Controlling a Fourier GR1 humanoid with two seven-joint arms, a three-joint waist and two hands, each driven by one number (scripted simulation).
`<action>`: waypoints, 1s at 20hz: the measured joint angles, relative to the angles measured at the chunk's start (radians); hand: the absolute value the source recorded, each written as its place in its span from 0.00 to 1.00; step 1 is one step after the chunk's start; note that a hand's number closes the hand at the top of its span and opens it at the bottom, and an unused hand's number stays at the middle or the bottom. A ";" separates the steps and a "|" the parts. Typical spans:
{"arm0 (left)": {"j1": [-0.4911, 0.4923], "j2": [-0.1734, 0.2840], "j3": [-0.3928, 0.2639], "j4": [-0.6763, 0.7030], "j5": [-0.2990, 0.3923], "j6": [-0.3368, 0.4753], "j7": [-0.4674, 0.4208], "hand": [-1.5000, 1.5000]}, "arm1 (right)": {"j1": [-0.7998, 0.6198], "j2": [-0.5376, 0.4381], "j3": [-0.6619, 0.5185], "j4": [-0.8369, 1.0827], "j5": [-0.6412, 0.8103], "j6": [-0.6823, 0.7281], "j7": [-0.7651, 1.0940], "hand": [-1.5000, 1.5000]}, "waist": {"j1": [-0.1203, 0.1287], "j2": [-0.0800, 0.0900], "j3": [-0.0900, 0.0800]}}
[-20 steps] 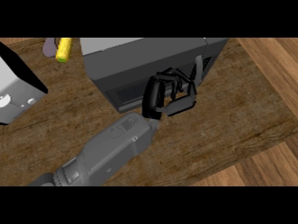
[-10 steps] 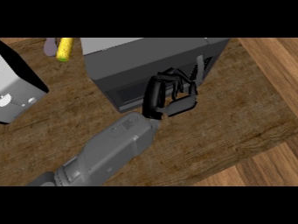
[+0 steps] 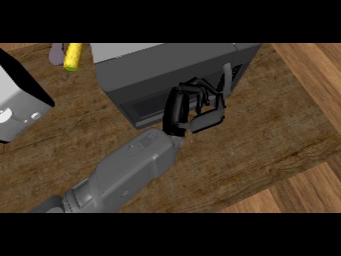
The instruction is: Pick up the milk, place it into the microwave and close the microwave
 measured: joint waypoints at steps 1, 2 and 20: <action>-0.003 0.000 -0.004 0.001 0.003 -0.002 -0.001 1.00 | -0.002 -0.003 0.001 0.001 -0.003 0.002 0.003 0.00 | 0.002 0.001 0.000; -0.003 0.000 -0.005 0.002 0.005 -0.002 -0.003 1.00 | -0.003 -0.008 0.000 0.001 -0.007 0.005 0.005 0.00 | 0.002 0.001 0.000; -0.064 -0.002 -0.118 0.062 0.017 0.047 0.061 1.00 | 0.000 -0.049 0.017 -0.023 -0.116 0.067 0.027 0.00 | 0.027 -0.011 0.001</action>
